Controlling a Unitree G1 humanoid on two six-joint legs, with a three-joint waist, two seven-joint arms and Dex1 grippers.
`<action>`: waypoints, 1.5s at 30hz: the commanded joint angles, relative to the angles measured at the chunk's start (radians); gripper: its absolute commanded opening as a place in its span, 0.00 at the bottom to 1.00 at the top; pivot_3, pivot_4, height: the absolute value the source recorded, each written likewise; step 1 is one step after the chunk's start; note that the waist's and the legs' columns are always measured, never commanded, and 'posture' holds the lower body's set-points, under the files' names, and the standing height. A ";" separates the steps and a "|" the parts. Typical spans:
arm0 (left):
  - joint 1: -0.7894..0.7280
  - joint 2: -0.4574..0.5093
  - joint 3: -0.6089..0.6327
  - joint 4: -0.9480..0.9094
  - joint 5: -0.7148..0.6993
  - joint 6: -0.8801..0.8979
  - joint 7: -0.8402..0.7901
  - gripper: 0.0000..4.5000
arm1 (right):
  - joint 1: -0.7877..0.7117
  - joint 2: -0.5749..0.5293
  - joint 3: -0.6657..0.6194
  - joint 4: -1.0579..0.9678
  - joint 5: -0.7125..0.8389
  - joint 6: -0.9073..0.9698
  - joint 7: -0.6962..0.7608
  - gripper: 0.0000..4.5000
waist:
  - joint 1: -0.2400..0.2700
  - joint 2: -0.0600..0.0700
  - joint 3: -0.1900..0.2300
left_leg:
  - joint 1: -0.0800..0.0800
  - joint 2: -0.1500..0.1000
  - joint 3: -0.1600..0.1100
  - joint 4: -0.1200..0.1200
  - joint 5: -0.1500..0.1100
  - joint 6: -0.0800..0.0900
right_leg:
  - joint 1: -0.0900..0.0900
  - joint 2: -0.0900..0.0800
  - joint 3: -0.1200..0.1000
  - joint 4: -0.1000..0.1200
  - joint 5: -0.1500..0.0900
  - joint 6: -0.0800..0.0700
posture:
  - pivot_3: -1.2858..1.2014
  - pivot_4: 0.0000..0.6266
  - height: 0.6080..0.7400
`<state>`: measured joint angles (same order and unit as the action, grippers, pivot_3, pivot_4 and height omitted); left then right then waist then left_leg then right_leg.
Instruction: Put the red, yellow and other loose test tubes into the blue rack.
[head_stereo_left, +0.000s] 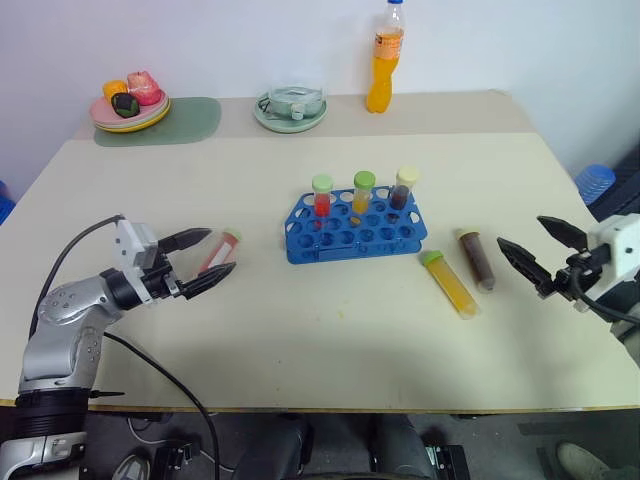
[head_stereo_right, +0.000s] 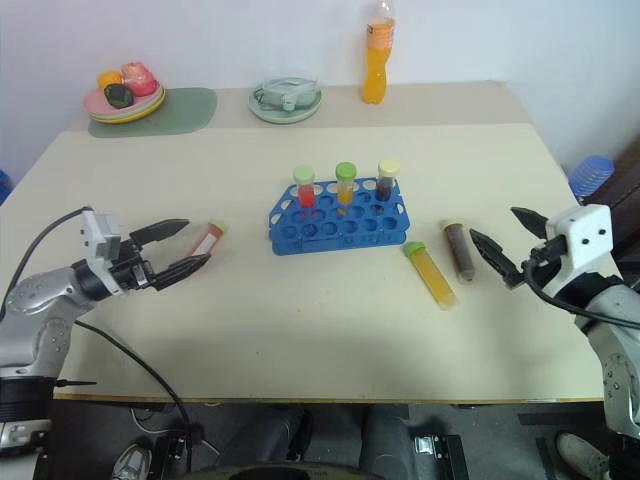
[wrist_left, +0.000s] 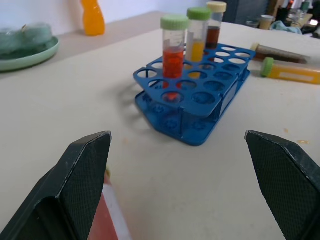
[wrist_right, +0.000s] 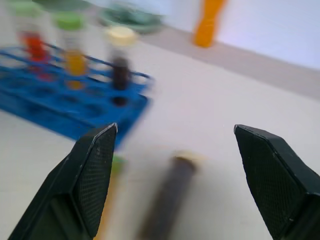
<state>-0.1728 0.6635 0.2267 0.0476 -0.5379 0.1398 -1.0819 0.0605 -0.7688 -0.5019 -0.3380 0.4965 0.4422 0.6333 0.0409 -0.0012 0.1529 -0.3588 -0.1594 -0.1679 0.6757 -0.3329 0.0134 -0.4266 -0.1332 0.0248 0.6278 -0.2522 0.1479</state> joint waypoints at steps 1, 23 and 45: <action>-0.040 -0.039 -0.040 -0.050 0.002 -0.007 0.011 0.98 | -0.133 -0.099 0.037 0.029 0.131 0.265 0.024 0.86 | -0.002 0.000 0.000 | 0.000 0.000 0.000 0.000 0.000 0.000 | 0.000 0.000 0.000 0.000 0.000 0.000 | 0.52 0.24 1.00; -0.080 -0.111 -0.137 -0.097 0.028 0.005 0.026 0.98 | -0.813 -0.081 0.469 0.489 -0.002 0.915 -0.133 0.86 | -0.003 0.000 0.001 | -0.016 0.000 0.000 0.005 0.000 0.000 | -0.013 -0.001 -0.002 0.001 0.001 0.000 | 0.52 0.24 1.00; -0.016 -0.133 -0.142 -0.189 0.019 0.054 0.069 1.00 | -0.900 -0.090 0.710 0.649 -0.197 0.771 0.026 0.17 | -0.004 0.000 0.001 | -0.015 0.000 0.000 0.006 0.000 0.000 | -0.012 0.000 -0.002 0.002 0.001 0.000 | 0.52 0.24 1.00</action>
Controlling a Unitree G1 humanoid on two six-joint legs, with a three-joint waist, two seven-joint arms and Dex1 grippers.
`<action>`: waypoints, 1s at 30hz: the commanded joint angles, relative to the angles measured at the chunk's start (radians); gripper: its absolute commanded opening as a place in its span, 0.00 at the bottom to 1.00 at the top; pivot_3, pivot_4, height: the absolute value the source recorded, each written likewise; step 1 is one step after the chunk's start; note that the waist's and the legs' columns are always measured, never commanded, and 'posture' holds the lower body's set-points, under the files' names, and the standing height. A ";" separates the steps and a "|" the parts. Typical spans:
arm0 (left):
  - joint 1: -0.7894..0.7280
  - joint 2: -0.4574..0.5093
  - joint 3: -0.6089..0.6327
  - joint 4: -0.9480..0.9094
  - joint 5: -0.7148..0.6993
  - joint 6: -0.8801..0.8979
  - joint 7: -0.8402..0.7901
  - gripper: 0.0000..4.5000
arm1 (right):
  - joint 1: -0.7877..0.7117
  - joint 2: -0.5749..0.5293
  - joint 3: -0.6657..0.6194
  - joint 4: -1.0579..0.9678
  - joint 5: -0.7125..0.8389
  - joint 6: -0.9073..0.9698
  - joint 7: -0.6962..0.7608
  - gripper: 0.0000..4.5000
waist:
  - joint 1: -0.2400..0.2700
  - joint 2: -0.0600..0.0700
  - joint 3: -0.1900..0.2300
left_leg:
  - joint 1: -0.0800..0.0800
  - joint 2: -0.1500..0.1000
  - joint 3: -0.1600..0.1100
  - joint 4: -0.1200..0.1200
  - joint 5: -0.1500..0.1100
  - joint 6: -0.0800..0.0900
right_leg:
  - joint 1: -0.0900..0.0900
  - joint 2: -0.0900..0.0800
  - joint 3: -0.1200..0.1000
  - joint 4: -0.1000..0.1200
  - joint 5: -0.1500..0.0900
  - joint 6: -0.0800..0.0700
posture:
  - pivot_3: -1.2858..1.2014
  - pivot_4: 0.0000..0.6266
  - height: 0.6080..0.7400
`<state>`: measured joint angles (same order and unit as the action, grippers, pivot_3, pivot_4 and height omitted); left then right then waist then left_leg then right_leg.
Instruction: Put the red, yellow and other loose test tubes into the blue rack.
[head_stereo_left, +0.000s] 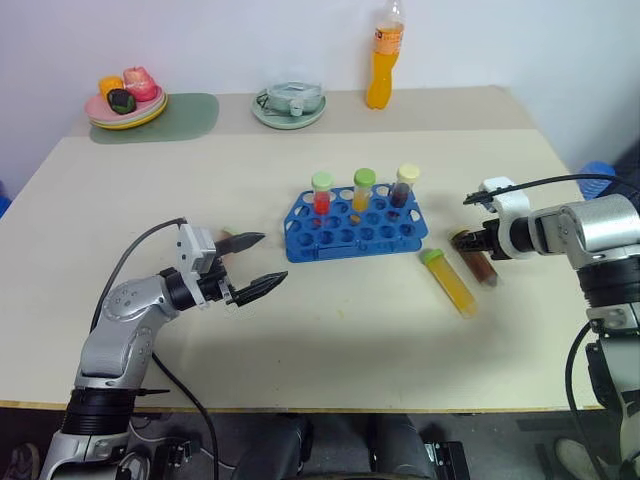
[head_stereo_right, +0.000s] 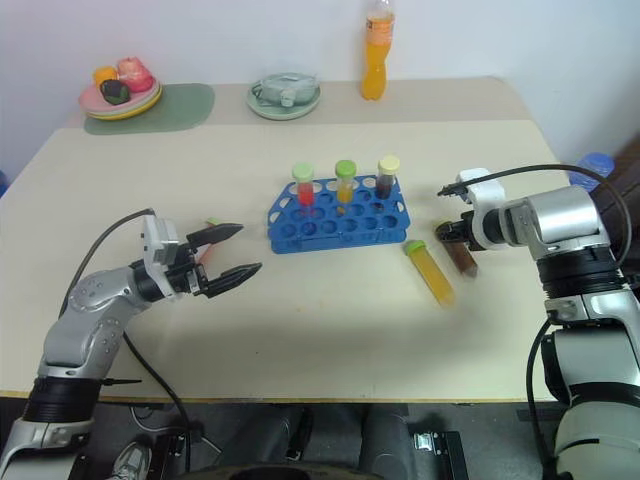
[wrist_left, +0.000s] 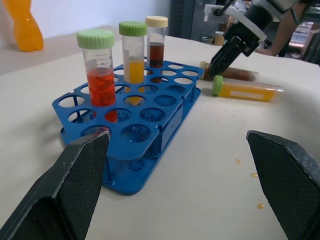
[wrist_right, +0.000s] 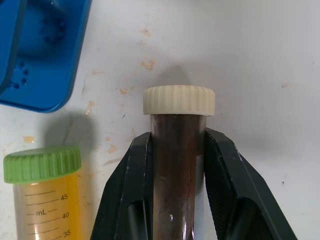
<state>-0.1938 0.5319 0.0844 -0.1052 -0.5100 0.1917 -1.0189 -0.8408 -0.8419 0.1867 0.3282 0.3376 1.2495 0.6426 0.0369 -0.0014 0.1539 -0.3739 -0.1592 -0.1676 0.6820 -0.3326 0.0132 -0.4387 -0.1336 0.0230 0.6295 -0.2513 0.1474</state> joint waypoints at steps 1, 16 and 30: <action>0.006 -0.002 0.001 -0.039 -0.009 0.003 0.007 1.00 | 0.004 -0.021 0.026 -0.023 -0.046 -0.047 0.024 0.17 | 0.000 0.000 0.000 | 0.000 0.000 0.000 0.000 0.000 0.000 | 0.000 0.000 0.000 0.000 0.000 0.000 | 0.52 0.24 1.00; 0.015 -0.008 -0.007 -0.039 -0.008 0.001 0.016 1.00 | 0.332 -0.178 -0.188 -0.478 0.045 -0.525 0.341 0.17 | -0.002 0.001 0.000 | 0.000 0.000 0.000 0.000 0.000 0.000 | -0.001 0.000 0.000 0.000 0.000 0.000 | 0.52 0.24 1.00; -0.038 -0.013 -0.015 -0.002 -0.001 0.003 0.004 1.00 | 0.377 0.544 -0.425 -0.563 0.134 -0.996 -0.096 0.17 | 0.001 0.000 0.000 | 0.001 0.000 0.000 0.000 0.000 0.000 | 0.000 0.001 0.000 0.001 0.001 0.000 | 0.52 0.24 1.00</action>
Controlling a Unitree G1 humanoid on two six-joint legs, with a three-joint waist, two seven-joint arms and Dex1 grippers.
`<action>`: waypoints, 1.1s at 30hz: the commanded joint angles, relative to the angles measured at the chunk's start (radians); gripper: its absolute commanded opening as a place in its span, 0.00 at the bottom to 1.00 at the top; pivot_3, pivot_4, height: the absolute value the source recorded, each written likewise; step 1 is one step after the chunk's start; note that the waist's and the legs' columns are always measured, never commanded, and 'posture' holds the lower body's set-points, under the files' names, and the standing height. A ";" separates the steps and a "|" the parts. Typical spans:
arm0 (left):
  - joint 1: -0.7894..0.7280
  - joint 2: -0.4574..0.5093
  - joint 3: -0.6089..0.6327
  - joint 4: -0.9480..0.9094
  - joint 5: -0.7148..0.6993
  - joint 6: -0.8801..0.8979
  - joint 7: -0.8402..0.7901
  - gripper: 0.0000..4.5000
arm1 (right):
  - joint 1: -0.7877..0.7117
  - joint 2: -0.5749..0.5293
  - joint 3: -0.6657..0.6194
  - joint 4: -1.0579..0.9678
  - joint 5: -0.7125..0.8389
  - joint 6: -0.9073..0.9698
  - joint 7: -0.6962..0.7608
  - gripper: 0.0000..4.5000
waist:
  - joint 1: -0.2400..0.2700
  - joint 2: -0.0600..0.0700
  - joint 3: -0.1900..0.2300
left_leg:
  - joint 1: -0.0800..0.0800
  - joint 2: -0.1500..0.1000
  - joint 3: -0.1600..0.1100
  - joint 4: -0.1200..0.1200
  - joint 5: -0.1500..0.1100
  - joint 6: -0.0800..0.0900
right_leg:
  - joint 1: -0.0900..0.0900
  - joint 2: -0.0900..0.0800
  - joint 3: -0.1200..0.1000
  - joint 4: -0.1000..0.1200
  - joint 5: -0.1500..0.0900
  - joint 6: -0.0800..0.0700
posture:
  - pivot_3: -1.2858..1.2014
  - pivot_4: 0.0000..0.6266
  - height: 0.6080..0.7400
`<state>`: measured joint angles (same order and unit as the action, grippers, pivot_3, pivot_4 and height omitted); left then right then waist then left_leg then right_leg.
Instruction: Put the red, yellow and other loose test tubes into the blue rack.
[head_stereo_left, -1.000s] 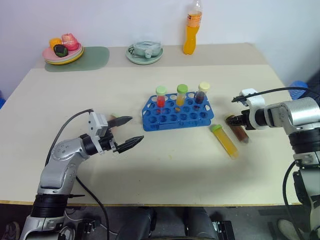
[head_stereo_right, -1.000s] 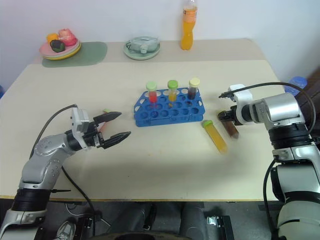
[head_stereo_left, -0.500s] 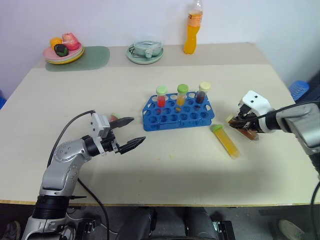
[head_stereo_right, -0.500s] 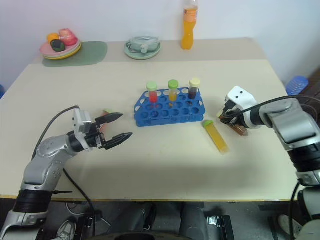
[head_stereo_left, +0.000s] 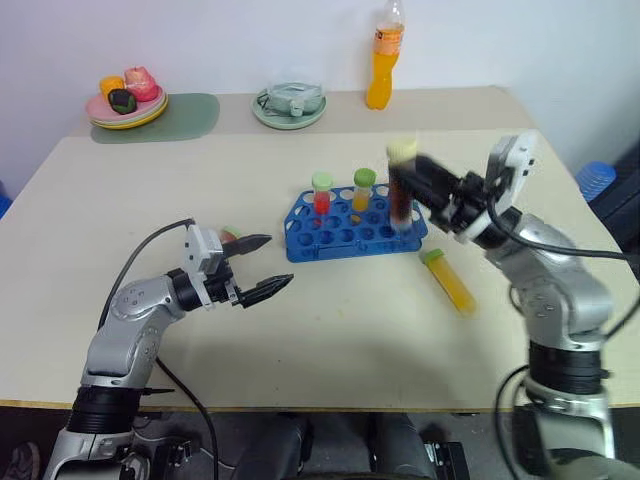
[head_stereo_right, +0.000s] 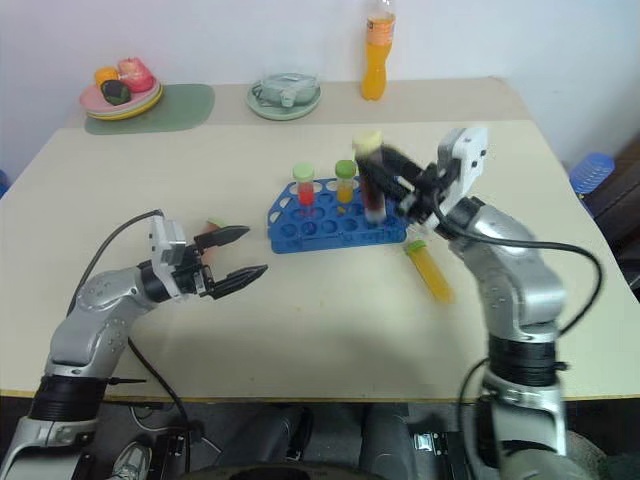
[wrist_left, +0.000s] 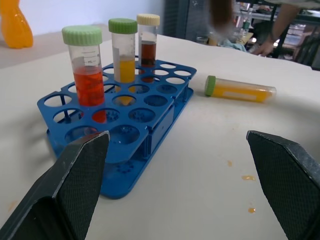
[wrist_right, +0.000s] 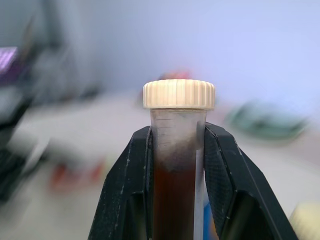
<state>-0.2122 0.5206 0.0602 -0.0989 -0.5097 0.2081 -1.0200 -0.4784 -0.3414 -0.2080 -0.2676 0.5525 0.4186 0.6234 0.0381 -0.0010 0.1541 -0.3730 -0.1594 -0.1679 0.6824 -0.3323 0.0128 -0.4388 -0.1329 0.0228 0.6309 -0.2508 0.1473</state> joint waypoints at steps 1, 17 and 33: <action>-0.026 -0.007 0.012 -0.005 -0.003 -0.016 0.010 1.00 | 0.035 0.071 -0.029 0.058 -0.118 -0.231 -0.104 0.17 | 0.000 0.000 0.000 | 0.000 0.000 0.000 0.000 0.000 0.000 | 0.000 0.000 0.000 0.000 0.000 0.000 | 0.52 0.24 1.00; -0.113 -0.093 -0.006 0.093 0.040 -0.089 0.049 1.00 | 0.089 0.272 0.063 0.369 -0.263 -0.628 -0.216 0.17 | -0.058 0.001 -0.001 | 0.001 0.000 -0.001 -0.002 0.001 -0.002 | -0.001 0.001 0.000 0.003 0.000 0.000 | 0.52 0.24 1.00; -0.067 -0.091 -0.025 0.024 0.035 -0.064 0.033 1.00 | 0.072 0.291 0.088 0.557 -0.294 -0.761 -0.225 0.17 | -0.058 0.002 -0.001 | 0.002 0.000 -0.001 -0.001 0.001 -0.002 | -0.001 0.001 0.000 0.003 0.000 0.000 | 0.52 0.24 1.00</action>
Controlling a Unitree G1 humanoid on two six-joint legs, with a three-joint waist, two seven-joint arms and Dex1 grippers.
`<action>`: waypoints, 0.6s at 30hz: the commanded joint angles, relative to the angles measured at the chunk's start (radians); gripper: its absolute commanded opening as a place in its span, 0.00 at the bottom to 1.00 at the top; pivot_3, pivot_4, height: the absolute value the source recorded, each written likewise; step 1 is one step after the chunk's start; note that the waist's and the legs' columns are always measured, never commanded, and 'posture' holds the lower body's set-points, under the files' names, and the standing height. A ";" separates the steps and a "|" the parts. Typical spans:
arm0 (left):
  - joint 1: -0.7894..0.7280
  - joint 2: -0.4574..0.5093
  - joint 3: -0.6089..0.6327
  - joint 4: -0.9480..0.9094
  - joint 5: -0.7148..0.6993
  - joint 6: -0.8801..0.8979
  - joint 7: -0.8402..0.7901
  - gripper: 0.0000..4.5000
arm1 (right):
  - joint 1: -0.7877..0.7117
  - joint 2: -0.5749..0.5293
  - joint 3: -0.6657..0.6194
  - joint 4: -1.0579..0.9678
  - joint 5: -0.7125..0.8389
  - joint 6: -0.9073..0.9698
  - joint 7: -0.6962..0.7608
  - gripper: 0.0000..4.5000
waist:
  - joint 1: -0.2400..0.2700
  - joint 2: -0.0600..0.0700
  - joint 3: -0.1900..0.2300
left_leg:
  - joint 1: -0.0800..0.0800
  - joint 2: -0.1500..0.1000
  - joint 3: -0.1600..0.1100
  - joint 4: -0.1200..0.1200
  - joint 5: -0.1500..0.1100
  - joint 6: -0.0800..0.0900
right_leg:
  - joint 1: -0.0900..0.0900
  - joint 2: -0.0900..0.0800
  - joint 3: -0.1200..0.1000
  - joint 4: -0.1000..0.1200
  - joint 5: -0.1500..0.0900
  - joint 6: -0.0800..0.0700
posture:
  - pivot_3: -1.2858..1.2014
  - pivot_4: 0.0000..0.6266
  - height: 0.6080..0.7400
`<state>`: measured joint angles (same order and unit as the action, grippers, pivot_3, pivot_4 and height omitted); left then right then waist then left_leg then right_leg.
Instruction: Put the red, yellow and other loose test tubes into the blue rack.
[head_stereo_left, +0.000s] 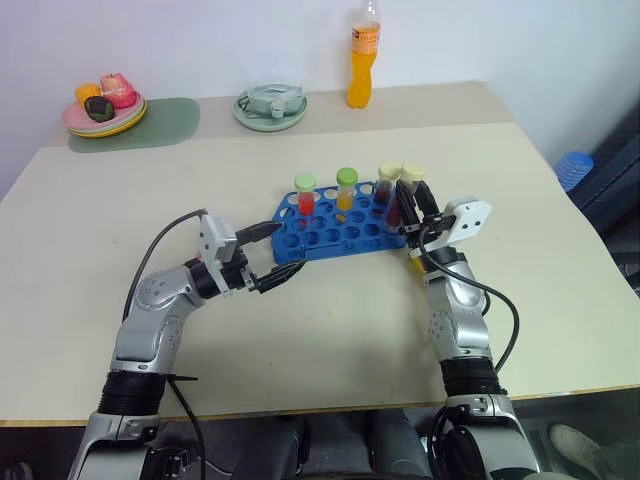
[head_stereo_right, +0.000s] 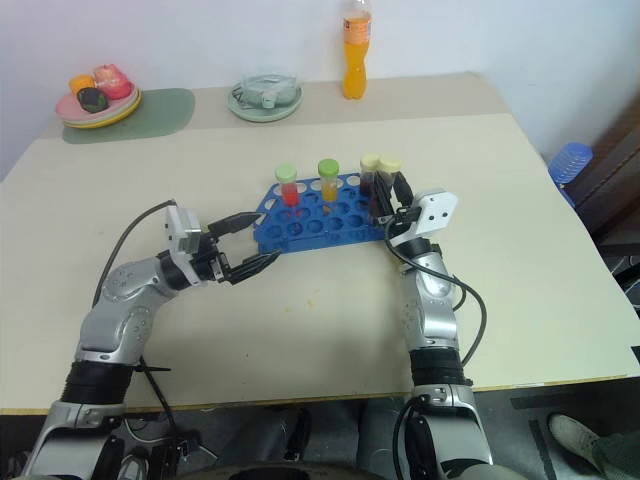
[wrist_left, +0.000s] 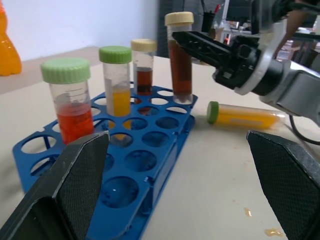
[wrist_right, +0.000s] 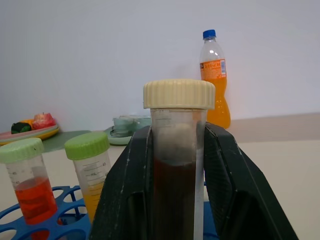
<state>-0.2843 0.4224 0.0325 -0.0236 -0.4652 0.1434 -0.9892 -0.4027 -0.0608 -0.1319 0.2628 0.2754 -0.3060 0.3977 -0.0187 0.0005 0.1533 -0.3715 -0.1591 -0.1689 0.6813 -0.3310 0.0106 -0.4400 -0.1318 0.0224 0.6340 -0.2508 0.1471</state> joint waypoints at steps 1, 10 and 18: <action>0.006 0.008 0.002 -0.054 -0.010 0.003 0.003 1.00 | 0.000 0.012 0.019 0.040 -0.026 -0.054 0.002 0.17 | -0.001 0.000 0.000 | 0.000 0.000 0.000 0.000 0.000 0.000 | 0.000 0.000 0.000 0.000 0.000 0.000 | 0.52 0.24 1.00; 0.003 0.013 0.003 -0.049 -0.013 0.006 0.001 1.00 | 0.007 0.020 0.045 0.125 -0.058 -0.188 0.025 0.29 | -0.003 0.000 0.000 | 0.001 0.000 0.000 0.000 0.000 0.000 | 0.000 0.000 0.000 0.000 0.000 0.000 | 0.52 0.24 1.00; 0.009 0.008 -0.001 -0.054 -0.012 0.005 0.006 1.00 | 0.016 -0.028 0.049 0.069 -0.116 -0.155 -0.018 0.93 | 0.001 0.000 0.000 | 0.001 0.000 0.000 0.000 0.000 0.000 | 0.000 0.000 0.000 0.001 0.000 0.000 | 0.52 0.24 1.00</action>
<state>-0.2783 0.4274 0.0254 -0.0461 -0.4664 0.1502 -0.9845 -0.3910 -0.0744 -0.0842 0.3865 0.1693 -0.4617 0.3868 -0.0173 0.0010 0.1530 -0.3710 -0.1592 -0.1689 0.6816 -0.3309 0.0105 -0.4399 -0.1317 0.0225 0.6345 -0.2508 0.1471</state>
